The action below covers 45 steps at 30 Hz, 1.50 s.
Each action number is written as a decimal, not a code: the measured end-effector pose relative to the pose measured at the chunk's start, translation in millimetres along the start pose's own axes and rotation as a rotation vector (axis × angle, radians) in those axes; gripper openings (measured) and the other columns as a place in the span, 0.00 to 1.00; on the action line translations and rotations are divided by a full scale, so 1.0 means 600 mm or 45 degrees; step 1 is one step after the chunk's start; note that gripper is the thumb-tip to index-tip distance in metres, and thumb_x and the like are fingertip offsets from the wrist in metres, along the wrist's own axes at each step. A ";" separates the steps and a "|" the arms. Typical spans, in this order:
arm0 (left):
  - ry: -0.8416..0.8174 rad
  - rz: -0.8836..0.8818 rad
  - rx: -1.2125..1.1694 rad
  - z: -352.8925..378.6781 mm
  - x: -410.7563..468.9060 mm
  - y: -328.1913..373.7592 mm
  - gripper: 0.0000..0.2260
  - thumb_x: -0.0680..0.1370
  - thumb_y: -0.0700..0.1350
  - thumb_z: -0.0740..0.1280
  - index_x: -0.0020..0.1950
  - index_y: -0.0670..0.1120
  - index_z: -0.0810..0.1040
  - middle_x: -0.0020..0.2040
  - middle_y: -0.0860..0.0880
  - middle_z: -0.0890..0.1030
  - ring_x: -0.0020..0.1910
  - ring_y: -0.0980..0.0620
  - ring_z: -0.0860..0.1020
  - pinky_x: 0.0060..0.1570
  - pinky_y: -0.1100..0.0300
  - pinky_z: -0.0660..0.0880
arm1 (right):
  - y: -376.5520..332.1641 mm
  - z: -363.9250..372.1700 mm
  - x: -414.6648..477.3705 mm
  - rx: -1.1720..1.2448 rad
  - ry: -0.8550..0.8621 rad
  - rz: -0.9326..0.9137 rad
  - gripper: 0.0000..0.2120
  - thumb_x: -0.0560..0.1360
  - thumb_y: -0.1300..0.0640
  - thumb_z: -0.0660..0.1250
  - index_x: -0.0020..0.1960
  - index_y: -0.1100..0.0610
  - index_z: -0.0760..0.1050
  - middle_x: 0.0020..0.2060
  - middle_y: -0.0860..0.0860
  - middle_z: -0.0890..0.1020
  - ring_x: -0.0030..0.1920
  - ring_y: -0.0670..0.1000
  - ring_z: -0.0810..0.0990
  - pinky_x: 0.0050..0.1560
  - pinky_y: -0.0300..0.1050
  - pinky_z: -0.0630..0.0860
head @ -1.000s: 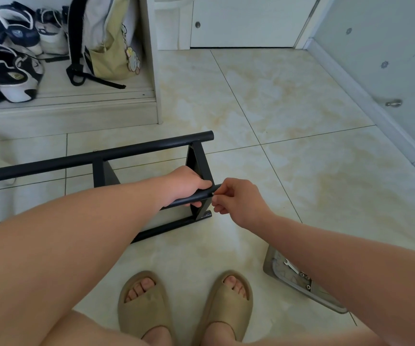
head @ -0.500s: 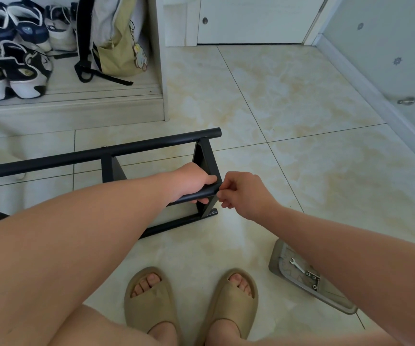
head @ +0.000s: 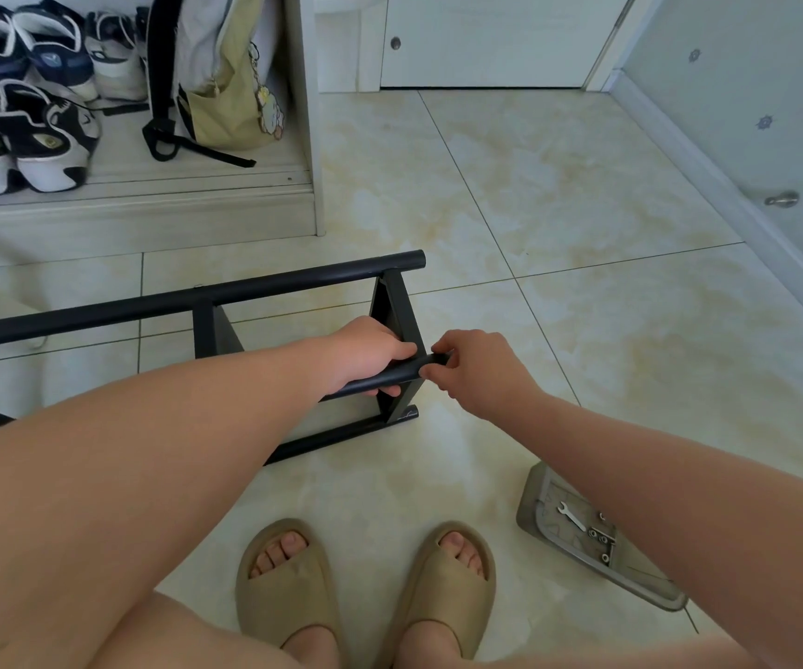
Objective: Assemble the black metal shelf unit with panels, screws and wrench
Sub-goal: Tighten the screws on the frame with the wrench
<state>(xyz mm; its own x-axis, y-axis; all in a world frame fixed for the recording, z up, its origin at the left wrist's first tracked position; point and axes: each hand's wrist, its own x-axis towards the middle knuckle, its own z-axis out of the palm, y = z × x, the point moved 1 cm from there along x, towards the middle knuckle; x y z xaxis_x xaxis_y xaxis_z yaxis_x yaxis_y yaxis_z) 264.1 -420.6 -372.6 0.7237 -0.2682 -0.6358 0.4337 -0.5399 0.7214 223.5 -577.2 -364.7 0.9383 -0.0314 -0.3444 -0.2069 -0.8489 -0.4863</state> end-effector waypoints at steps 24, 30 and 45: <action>0.471 0.869 1.102 0.172 -0.065 0.089 0.14 0.82 0.50 0.59 0.68 0.49 0.70 0.66 0.49 0.71 0.63 0.45 0.69 0.58 0.52 0.68 | 0.237 -0.083 -0.148 -0.548 -0.090 0.047 0.32 0.82 0.39 0.59 0.82 0.40 0.49 0.82 0.44 0.48 0.82 0.54 0.46 0.78 0.56 0.49; -0.038 0.911 1.487 0.274 -0.039 0.064 0.17 0.83 0.49 0.58 0.71 0.49 0.67 0.71 0.48 0.67 0.65 0.45 0.69 0.60 0.52 0.69 | 0.369 -0.083 -0.163 -0.770 -0.290 0.191 0.32 0.83 0.39 0.55 0.82 0.39 0.43 0.82 0.44 0.46 0.81 0.55 0.46 0.78 0.57 0.52; -0.640 1.009 1.886 0.406 0.071 -0.056 0.16 0.82 0.50 0.61 0.71 0.52 0.68 0.80 0.45 0.54 0.69 0.43 0.68 0.60 0.50 0.71 | 0.581 0.056 -0.089 -0.589 -0.635 0.413 0.22 0.82 0.57 0.62 0.75 0.49 0.69 0.67 0.56 0.77 0.65 0.60 0.77 0.61 0.51 0.76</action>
<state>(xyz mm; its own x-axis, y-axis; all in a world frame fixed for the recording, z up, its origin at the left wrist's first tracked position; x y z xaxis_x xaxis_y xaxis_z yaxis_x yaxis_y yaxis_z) 149.5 -608.3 -490.6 0.1541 -0.8475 -0.5079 -0.9291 -0.2992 0.2172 91.9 -854.0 -542.6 0.5904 -0.1682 -0.7894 -0.2107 -0.9762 0.0504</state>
